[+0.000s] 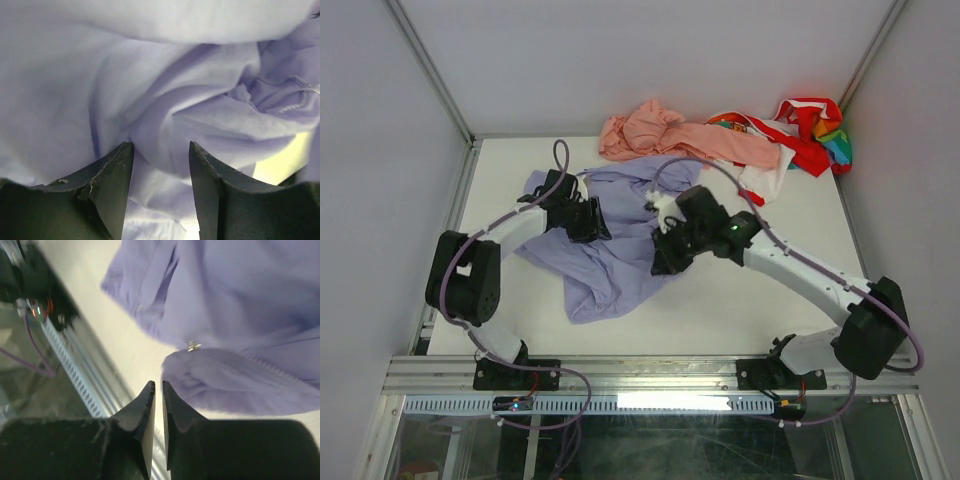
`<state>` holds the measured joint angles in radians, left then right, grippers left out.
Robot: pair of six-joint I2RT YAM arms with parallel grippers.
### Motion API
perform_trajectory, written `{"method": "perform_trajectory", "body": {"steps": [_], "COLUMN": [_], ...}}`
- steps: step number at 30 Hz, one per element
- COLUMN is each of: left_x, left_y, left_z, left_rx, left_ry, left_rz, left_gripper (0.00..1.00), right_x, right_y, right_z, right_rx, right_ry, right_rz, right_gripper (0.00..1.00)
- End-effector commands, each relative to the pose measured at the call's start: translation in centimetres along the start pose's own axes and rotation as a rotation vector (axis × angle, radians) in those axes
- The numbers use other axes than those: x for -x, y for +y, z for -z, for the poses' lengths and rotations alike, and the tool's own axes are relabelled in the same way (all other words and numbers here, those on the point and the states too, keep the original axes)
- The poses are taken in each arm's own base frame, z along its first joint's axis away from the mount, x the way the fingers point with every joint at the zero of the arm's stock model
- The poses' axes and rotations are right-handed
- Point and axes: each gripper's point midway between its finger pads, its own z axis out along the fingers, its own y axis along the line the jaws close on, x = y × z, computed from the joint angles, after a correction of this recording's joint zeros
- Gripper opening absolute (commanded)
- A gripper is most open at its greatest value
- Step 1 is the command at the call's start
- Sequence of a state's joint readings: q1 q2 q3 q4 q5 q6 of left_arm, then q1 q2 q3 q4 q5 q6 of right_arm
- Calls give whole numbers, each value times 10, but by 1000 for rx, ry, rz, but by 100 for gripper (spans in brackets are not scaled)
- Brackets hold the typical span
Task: Zip up the jacket
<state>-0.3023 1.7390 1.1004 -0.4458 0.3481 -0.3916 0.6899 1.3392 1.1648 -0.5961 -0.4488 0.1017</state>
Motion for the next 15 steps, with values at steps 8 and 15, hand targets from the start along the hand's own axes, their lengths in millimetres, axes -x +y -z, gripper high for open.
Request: {"method": "perform_trajectory", "body": {"steps": [8,15], "left_x": [-19,-19], "left_y": [-46,-84], "left_z": [80,101], "left_rx": [-129,-200], "left_ry": [-126,-167], "left_rz": [-121,-199], "left_gripper": [54,58], "right_x": [-42,37], "right_y": [43,-67], "right_z": [2,31], "right_rx": [12,-162], "right_ry": [193,-61], "right_rz": [22,-270], "right_gripper": [60,68]}}
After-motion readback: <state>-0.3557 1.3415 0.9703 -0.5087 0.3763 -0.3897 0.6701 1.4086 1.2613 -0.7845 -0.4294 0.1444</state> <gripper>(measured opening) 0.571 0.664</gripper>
